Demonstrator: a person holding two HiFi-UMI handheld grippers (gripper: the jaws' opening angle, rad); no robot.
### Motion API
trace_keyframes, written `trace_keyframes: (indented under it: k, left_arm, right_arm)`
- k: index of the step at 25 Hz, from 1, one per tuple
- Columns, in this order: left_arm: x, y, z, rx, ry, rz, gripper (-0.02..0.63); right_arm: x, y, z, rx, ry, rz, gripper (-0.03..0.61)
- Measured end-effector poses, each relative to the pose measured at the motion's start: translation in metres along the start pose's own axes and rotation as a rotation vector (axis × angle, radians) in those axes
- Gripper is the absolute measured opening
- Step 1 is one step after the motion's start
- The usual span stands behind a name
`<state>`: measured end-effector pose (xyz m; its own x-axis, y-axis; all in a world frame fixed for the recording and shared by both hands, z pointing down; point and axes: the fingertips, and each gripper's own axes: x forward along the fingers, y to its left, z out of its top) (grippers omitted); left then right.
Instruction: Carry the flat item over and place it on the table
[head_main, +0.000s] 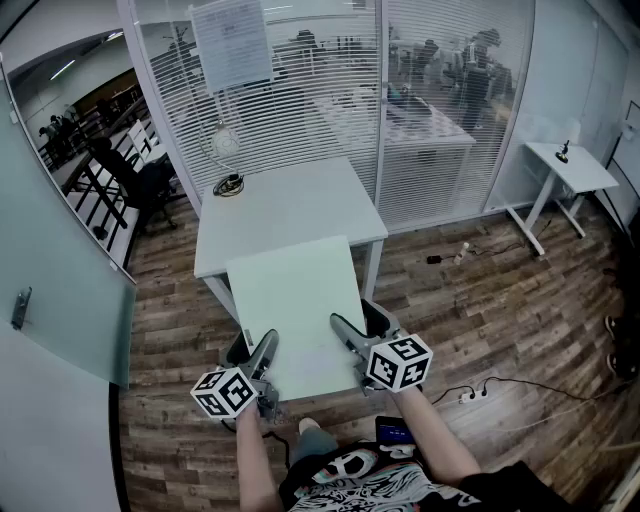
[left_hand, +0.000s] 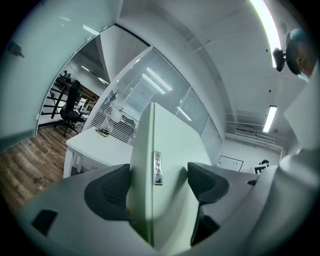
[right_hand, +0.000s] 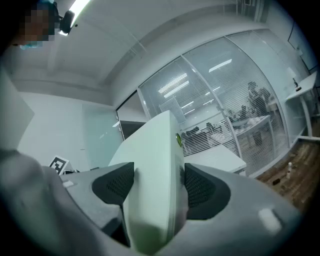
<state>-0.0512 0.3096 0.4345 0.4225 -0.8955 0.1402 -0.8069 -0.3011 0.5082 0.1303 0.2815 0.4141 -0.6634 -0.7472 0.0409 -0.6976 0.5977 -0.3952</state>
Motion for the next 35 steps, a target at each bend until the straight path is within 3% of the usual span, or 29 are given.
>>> trace_keyframes:
  k: [13,21,28,35]
  left_arm:
    - [0.018,-0.015,-0.002,0.023,-0.004,0.003,0.341]
    - [0.061,-0.007,0.002,0.014,0.029,-0.002,0.341]
    - [0.129,0.037,0.018,0.004,0.041,0.004,0.341]
    - [0.232,0.119,0.064,-0.037,0.06,0.006,0.341]
  right_arm:
    - [-0.006,-0.022,0.009,0.018,-0.034,0.024,0.304]
    - [0.017,-0.055,0.014,0.044,-0.02,0.0,0.304]
    - [0.086,-0.1,0.017,0.052,-0.006,-0.009,0.304]
    - [0.212,-0.154,0.033,0.047,0.034,-0.036,0.304]
